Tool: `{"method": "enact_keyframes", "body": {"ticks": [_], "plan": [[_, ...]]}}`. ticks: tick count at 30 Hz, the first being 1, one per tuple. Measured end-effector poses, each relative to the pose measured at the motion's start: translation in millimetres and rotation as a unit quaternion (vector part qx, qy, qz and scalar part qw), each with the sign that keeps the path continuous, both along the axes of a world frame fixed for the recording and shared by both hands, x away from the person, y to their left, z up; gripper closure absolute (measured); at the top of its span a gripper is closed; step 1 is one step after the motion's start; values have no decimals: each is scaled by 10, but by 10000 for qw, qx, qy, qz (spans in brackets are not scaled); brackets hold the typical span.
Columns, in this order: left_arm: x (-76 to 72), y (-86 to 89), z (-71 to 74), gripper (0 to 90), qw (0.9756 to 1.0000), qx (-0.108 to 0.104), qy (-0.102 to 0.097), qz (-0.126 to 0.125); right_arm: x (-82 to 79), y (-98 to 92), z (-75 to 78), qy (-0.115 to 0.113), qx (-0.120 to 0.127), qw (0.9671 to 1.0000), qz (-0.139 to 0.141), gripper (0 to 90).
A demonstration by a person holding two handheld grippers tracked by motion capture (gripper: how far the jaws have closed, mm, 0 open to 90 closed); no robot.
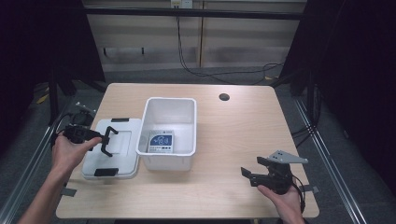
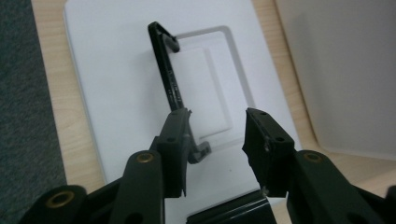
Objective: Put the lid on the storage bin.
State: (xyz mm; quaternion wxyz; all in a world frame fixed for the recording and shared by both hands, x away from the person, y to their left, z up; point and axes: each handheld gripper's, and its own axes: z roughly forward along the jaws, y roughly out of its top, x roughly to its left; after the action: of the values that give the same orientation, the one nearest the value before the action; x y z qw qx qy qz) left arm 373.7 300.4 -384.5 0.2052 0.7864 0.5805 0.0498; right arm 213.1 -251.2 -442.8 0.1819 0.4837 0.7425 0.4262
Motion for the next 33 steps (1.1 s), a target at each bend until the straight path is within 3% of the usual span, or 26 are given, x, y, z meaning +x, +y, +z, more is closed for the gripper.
{"method": "enact_keyframes", "body": {"ticks": [5, 16, 22, 33], "plan": [[142, 25, -73, 576, 9995, 86, 280, 67, 7, 3, -11, 35, 0, 10000, 1, 213], [337, -12, -243, 661, 9968, 242, 743, 164, 23, -8, -25, 85, 16, 10000, -14, 207], [426, -32, -322, 710, 9951, 212, 920, 298, 21, 4, -28, 113, 1, 9999, 8, 202], [478, -121, -356, 810, 9927, 213, 1045, 565, 31, 2, -36, 139, 16, 9999, -1, 188]]}}
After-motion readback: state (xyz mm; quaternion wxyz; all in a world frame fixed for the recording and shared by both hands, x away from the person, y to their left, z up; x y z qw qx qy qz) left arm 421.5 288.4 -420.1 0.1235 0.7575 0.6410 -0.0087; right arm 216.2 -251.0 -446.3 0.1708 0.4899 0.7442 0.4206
